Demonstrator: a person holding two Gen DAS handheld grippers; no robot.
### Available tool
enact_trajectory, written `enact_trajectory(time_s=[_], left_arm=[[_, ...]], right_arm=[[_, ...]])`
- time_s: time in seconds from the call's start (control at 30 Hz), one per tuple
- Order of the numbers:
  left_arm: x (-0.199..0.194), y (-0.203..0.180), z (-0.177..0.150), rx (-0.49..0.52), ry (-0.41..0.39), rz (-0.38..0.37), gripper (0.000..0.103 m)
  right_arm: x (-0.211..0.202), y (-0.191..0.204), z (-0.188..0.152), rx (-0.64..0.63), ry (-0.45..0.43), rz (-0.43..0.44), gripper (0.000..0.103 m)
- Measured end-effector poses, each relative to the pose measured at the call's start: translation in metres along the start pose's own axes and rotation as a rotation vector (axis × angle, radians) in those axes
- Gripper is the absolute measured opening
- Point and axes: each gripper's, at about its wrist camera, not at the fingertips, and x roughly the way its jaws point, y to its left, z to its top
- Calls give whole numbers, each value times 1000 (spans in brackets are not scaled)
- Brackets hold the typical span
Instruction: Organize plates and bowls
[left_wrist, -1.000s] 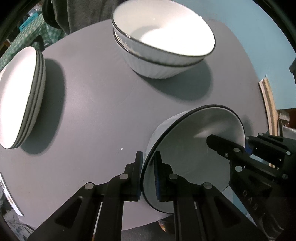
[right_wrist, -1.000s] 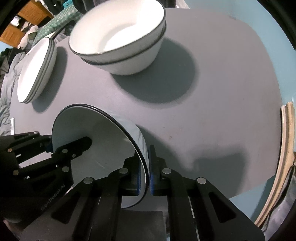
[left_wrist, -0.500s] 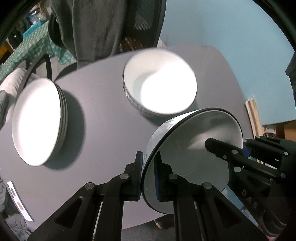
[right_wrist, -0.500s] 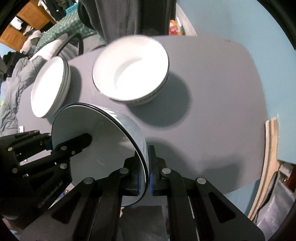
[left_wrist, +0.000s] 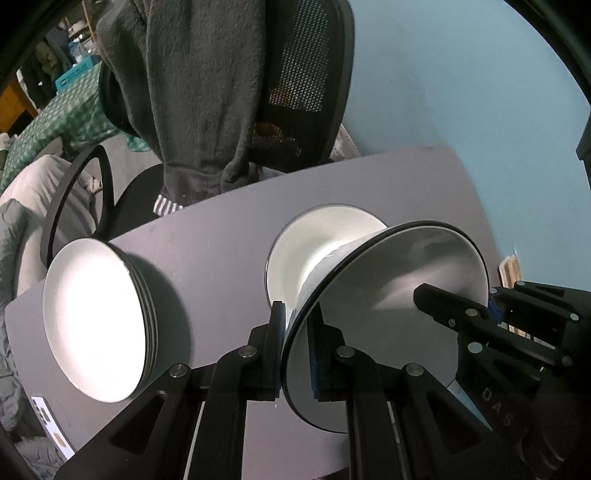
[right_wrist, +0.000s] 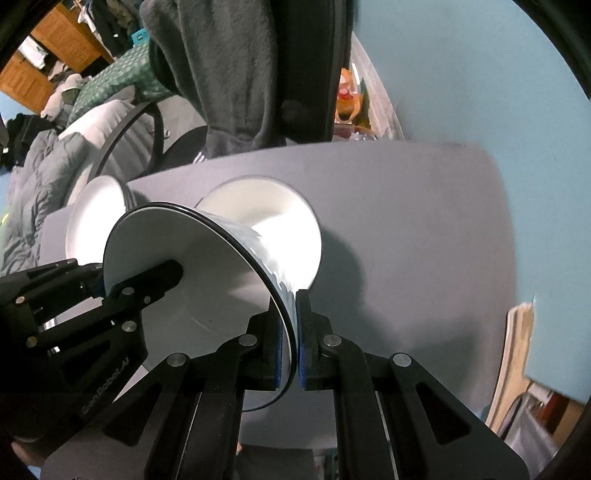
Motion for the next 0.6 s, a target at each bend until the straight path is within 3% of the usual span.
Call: enact_trajectory(time_s=[0.3,0.6], left_arm=[[29,5,17,-23,47,25,12],[32,6,20,-34,70,8,12]], right_arm=[[19,-15,22,4,52,18,7],[29,-23,27,12,88,53,7]])
